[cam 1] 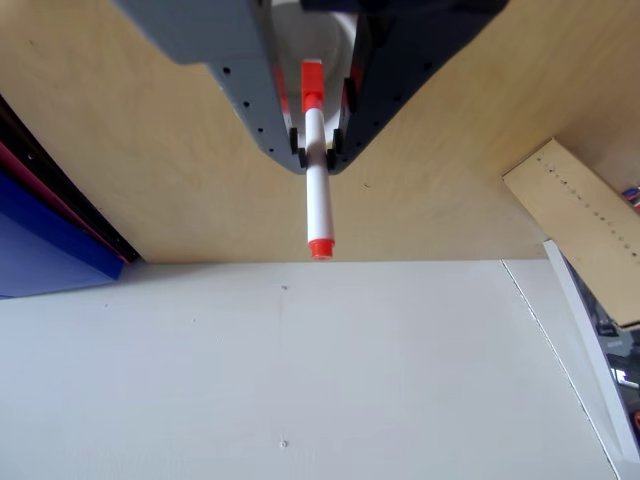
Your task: Grab the pen and place it in the cup.
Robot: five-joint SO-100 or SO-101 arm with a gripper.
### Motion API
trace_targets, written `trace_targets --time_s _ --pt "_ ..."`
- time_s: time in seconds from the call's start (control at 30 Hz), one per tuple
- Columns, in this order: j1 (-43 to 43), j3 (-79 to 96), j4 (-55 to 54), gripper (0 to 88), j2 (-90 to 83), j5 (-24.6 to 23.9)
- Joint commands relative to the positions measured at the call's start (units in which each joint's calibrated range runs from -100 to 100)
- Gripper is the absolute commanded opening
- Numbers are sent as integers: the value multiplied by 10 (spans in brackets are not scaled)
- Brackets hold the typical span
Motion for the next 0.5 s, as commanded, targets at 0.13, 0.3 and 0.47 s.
trace_targets --time_s 0.13,0.3,0.47 --pt "5 51 -77 12 -6 5" --pt "6 80 -100 12 -9 17" --pt "3 108 -135 17 -10 22"
